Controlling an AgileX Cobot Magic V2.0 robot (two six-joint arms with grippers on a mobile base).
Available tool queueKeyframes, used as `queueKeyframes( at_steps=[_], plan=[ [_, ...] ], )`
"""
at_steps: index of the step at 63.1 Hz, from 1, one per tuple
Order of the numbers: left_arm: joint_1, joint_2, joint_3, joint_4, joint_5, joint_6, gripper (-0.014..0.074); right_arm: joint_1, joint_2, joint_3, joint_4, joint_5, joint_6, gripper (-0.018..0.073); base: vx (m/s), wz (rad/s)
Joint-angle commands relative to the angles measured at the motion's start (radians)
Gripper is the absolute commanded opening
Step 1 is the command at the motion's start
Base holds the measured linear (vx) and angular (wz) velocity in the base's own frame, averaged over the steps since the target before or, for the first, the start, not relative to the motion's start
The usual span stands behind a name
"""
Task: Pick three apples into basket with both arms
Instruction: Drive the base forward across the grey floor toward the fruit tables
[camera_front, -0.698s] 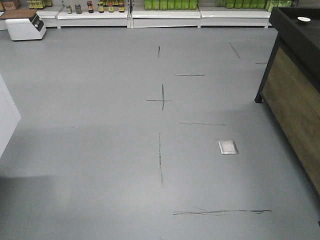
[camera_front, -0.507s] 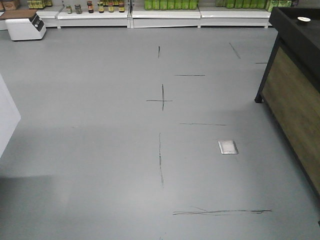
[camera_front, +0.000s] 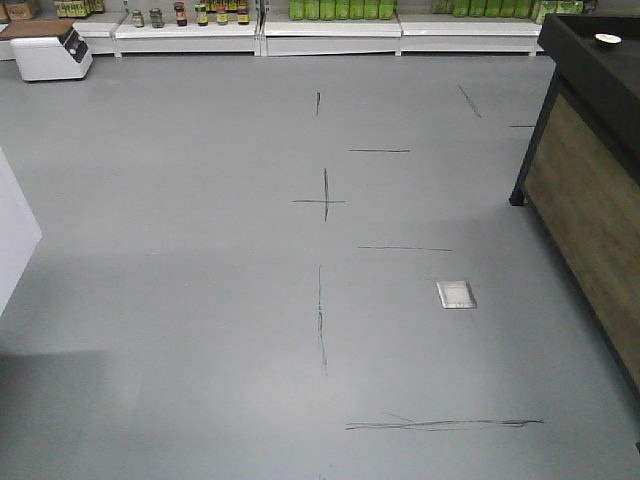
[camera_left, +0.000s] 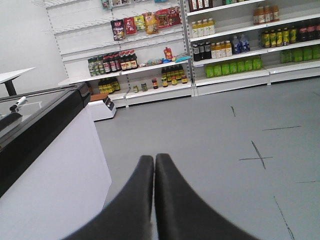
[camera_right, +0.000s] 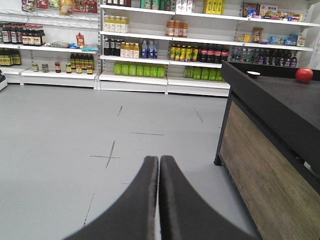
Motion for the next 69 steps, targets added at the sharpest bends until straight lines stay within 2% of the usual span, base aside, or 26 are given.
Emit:
queueKeyframes(
  at_steps=[1, 69],
  plan=[
    [-0.001, -0.022, 0.028, 0.0, -0.079, -0.006, -0.0006, -0.005, -0.008, 0.009, -0.003, -0.073, -0.011, -0.0003, 0.0, 0.0],
    [-0.001, -0.022, 0.028, 0.0, -0.079, -0.006, -0.0006, -0.005, -0.008, 0.009, -0.003, -0.073, -0.011, -0.0003, 0.0, 0.01]
  ],
)
